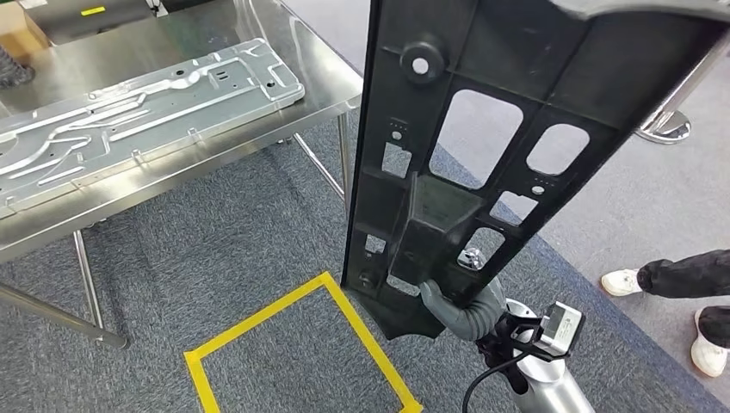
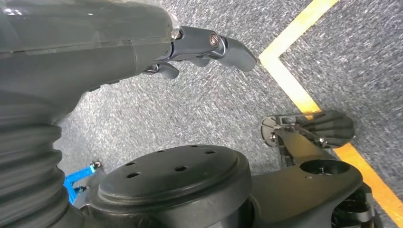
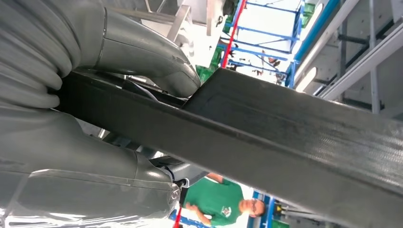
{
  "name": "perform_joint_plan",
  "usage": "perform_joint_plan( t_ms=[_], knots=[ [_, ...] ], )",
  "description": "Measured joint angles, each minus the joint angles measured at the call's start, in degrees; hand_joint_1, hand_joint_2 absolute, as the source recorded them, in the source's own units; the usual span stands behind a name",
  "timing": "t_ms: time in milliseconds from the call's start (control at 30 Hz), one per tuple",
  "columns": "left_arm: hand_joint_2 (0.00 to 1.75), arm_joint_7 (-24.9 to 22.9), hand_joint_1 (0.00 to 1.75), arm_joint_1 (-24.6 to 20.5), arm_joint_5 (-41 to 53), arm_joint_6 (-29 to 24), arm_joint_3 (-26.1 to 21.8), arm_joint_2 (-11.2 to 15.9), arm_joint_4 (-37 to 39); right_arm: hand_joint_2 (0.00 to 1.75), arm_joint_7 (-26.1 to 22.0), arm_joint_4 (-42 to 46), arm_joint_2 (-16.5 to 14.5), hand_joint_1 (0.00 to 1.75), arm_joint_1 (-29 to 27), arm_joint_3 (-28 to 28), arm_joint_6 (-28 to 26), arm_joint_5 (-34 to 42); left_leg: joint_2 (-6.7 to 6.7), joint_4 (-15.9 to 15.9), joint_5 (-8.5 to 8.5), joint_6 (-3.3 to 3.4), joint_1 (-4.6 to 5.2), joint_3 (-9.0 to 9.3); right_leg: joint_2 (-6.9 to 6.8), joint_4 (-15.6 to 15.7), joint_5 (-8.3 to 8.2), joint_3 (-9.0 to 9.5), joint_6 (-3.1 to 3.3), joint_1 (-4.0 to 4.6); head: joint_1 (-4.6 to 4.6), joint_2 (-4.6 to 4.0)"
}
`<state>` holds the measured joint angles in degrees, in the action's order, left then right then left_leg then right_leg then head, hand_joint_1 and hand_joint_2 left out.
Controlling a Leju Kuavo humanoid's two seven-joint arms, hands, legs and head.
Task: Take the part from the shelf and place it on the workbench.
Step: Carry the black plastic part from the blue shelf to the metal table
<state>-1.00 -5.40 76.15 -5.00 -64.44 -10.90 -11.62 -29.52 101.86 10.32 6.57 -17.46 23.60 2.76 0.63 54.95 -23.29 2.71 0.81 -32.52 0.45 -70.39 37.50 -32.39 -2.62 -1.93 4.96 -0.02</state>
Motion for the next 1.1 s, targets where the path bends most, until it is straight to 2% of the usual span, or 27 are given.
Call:
perform_joint_plan(
  t_ms=[33,67,100,133,167,200,267,333,367,400,467,500,533,567,633,667,700,767,833,867,933,1000,1033,1067,1100],
  knots=[
    [1.75,-0.01,0.00,0.07,-0.06,-0.14,-0.08,-0.05,0.01,1.75,0.00,-0.19,0.01,1.75,-0.03,0.00,0.11,0.02,0.06,0.10,-0.67,-0.29,-0.27,0.69,-0.04,-0.84,-1.73,-2.09,-0.36,-0.26,0.00,0.00],
    [1.75,-0.01,0.00,0.12,-0.11,-0.24,-0.15,-0.09,0.01,1.75,-0.02,-0.37,0.03,1.75,-0.04,0.01,0.18,0.04,0.13,0.26,-1.42,-0.62,-0.57,1.52,-0.09,0.45,-4.52,-3.10,-0.75,-0.50,-0.01,0.00],
    [1.75,-0.02,0.00,0.16,-0.16,-0.34,-0.20,-0.11,0.01,1.75,-0.10,-0.50,0.05,1.75,-0.04,0.02,0.20,0.08,0.20,0.57,-2.27,-1.02,-0.91,2.37,-0.17,3.51,-7.99,-3.16,-1.14,-0.73,-0.01,0.00],
    [1.75,-0.02,0.00,0.19,-0.24,-0.46,-0.24,-0.11,0.01,1.75,-0.26,-0.62,0.08,1.75,-0.04,0.03,0.21,0.13,0.29,1.03,-3.19,-1.55,-1.11,2.99,-0.27,6.58,-10.78,-2.91,-1.49,-0.91,-0.01,0.00],
    [1.75,-0.02,0.00,0.15,-0.32,-0.57,-0.28,-0.10,0.01,1.75,-0.49,-0.73,0.10,1.75,-0.01,0.04,0.21,0.19,0.37,1.65,-4.12,-2.10,-1.19,3.27,-0.29,9.26,-12.39,-2.51,-1.35,-0.95,-0.01,0.00],
    [1.75,-0.02,0.00,0.09,-0.42,-0.67,-0.32,-0.09,0.01,1.75,-0.72,-0.81,0.11,1.75,-0.01,0.04,0.22,0.24,0.40,2.18,-4.85,-2.59,-1.20,3.27,-0.29,10.81,-12.97,-2.37,-0.95,-0.91,0.01,0.00],
    [1.75,0.04,0.00,0.05,-0.59,-0.80,-0.39,-0.10,0.01,1.75,-1.03,-0.92,0.21,1.75,0.06,0.12,0.24,0.31,0.37,2.56,-5.58,-3.30,-1.19,3.03,-0.14,11.29,-12.12,-2.47,0.49,-0.58,0.03,0.00],
    [1.75,0.11,0.00,0.14,-0.63,-0.85,-0.43,-0.14,0.01,1.75,-1.19,-0.93,0.32,1.75,0.14,0.28,0.18,0.42,0.17,3.13,-6.22,-3.75,-1.44,2.96,-0.07,11.13,-11.89,-2.54,1.44,-0.43,0.04,0.00],
    [1.75,0.15,0.00,0.13,-0.62,-0.86,-0.43,-0.15,0.01,1.75,-1.27,-0.93,0.34,1.75,0.18,0.38,0.15,0.46,0.05,4.79,-7.21,-3.93,-1.52,2.33,-0.09,11.18,-11.79,-2.43,1.80,-0.39,0.04,0.00],
    [1.75,0.21,0.00,0.12,-0.60,-0.85,-0.43,-0.16,0.01,1.75,-1.34,-0.93,0.35,1.75,0.18,0.46,0.11,0.48,-0.03,7.68,-8.73,-4.07,-1.55,1.01,-0.15,11.22,-11.65,-2.29,2.12,-0.29,0.04,0.00],
    [1.75,0.47,0.00,0.02,-0.56,-0.78,-0.45,-0.18,0.01,1.75,-1.46,-0.93,0.40,1.75,0.03,0.63,0.00,0.48,-0.14,15.74,-12.11,-4.13,-1.48,-3.13,-0.31,11.21,-11.29,-2.04,2.61,0.13,0.04,0.00],
    [1.75,0.59,0.00,-0.09,-0.55,-0.73,-0.46,-0.18,0.01,1.75,-1.52,-0.93,0.45,1.75,-0.10,0.71,-0.07,0.48,-0.15,18.84,-12.89,-4.02,-1.41,-4.85,-0.36,11.20,-11.09,-1.86,2.81,0.39,0.04,0.00],
    [1.75,0.67,0.00,-0.20,-0.52,-0.68,-0.47,-0.18,0.01,1.75,-1.60,-0.93,0.50,1.75,-0.25,0.79,-0.15,0.48,-0.16,20.10,-12.54,-3.77,-1.31,-5.71,-0.38,11.20,-10.89,-1.60,2.97,0.66,0.04,0.00],
    [1.75,0.68,0.00,-0.27,-0.47,-0.66,-0.48,-0.18,0.01,1.75,-1.70,-0.93,0.56,1.75,-0.37,0.86,-0.24,0.48,-0.16,19.01,-10.97,-3.36,-1.17,-5.46,-0.32,11.20,-10.64,-1.22,3.09,0.92,0.04,0.00],
    [1.75,0.65,0.00,-0.16,-0.37,-0.72,-0.48,-0.17,0.01,1.75,-1.92,-0.91,0.63,1.75,-0.53,0.95,-0.42,0.48,-0.15,12.14,-6.07,-2.06,-0.63,-2.84,-0.12,11.29,-10.11,-0.30,3.23,1.30,0.04,0.00],
    [1.75,0.63,0.00,-0.05,-0.32,-0.78,-0.48,-0.16,0.01,1.75,-2.00,-0.89,0.67,1.75,-0.58,0.98,-0.50,0.48,-0.17,8.77,-4.21,-1.41,-0.31,-1.54,-0.01,11.33,-9.91,0.06,3.18,1.48,0.04,0.00],
    [1.75,0.62,0.00,0.02,-0.28,-0.83,-0.47,-0.15,0.01,1.75,-2.08,-0.87,0.73,1.75,-0.67,1.03,-0.56,0.48,-0.20,6.40,-3.27,-0.90,-0.01,-0.63,0.05,11.40,-9.81,0.19,3.03,1.51,0.03,0.00],
    [1.75,0.62,0.00,0.10,-0.22,-0.88,-0.47,-0.14,0.01,1.75,-2.22,-0.84,0.88,1.75,-1.00,1.18,-0.56,0.48,-0.26,4.65,-3.36,-0.43,0.36,-0.10,0.03,11.59,-9.91,0.01,2.50,1.45,0.04,0.00],
    [1.75,0.66,0.00,0.12,-0.22,-0.91,-0.48,-0.18,0.01,1.75,-2.37,-0.77,1.12,1.75,-1.30,1.45,-0.52,0.48,-0.27,2.90,-3.19,-0.21,0.18,0.57,-0.17,11.69,-9.83,-0.14,1.86,1.48,0.03,0.00],
    [1.75,0.68,0.00,0.13,-0.22,-0.95,-0.48,-0.24,0.01,1.75,-2.46,-0.72,1.27,1.75,-1.31,1.62,-0.50,0.48,-0.32,2.05,-2.93,-0.10,0.00,0.98,-0.26,10.83,-9.24,-0.50,1.62,1.54,0.03,0.00],
    [1.75,0.68,0.00,0.11,-0.20,-0.98,-0.48,-0.37,0.01,1.75,-2.69,-0.66,1.49,1.75,-1.38,1.89,-0.57,0.50,-0.41,1.12,-2.59,0.06,-0.23,1.56,-0.33,5.54,-6.62,-3.00,1.32,1.51,0.02,0.00],
    [1.75,0.59,0.00,0.11,-0.10,-0.99,-0.48,-0.42,0.01,1.75,-2.92,-0.63,1.61,1.75,-2.07,2.16,-0.81,0.38,-0.43,1.18,-2.73,0.21,-0.24,1.64,-0.33,-1.69,-4.17,-7.08,1.01,1.33,0.02,0.00],
    [1.75,0.53,0.00,0.14,-0.04,-0.98,-0.48,-0.42,0.01,1.75,-3.01,-0.57,1.69,1.75,-2.63,2.31,-0.97,0.26,-0.39,1.31,-2.88,0.22,-0.25,1.68,-0.34,-3.43,-4.23,-8.35,0.82,1.17,0.02,0.00],
    [1.75,0.43,0.00,0.16,0.02,-0.95,-0.48,-0.43,0.01,1.75,-3.11,-0.45,1.77,1.75,-3.19,2.45,-1.16,0.13,-0.33,1.49,-3.08,0.16,-0.28,1.75,-0.36,-2.98,-5.38,-8.54,0.66,1.01,0.02,0.00],
    [1.75,0.30,0.00,0.19,0.07,-0.90,-0.48,-0.45,0.01,1.75,-3.22,-0.25,1.83,1.75,-3.67,2.56,-1.34,0.00,-0.28,1.76,-3.36,0.05,-0.31,1.85,-0.40,-0.25,-7.46,-7.56,0.53,0.83,0.02,0.00]
  ],
)
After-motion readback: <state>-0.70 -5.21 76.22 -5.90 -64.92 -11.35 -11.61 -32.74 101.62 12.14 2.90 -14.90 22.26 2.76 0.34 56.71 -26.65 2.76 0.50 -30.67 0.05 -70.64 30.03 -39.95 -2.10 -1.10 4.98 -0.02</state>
